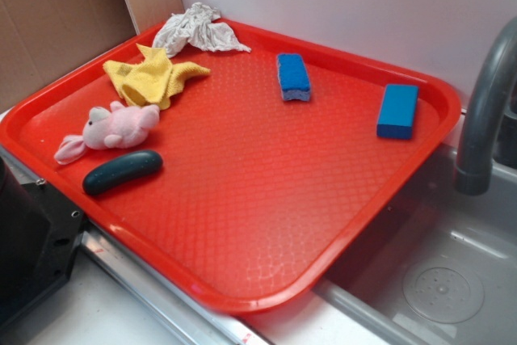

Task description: Grab the blue block.

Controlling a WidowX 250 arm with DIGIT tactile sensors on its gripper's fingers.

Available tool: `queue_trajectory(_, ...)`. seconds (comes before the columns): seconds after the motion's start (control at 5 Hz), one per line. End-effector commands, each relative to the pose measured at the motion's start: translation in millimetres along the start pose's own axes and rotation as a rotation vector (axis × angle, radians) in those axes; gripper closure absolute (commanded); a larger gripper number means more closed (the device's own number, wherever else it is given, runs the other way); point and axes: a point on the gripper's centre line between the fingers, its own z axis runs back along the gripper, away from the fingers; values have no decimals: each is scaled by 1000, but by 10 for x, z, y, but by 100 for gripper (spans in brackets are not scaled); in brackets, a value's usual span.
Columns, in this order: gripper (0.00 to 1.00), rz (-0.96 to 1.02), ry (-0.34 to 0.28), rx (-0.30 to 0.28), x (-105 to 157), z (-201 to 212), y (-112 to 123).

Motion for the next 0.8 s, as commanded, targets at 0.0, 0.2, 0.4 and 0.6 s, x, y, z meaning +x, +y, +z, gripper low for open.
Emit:
queue_trajectory(0.0, 0, 146, -54, -119, 840, -407, -512)
queue_trajectory(0.2, 0, 146, -54, -119, 840, -407, -512)
queue_trajectory(0.4, 0, 146, -54, -119, 840, -407, -512)
queue_trajectory(0.6, 0, 242, -44, -27, 979, -834, -840)
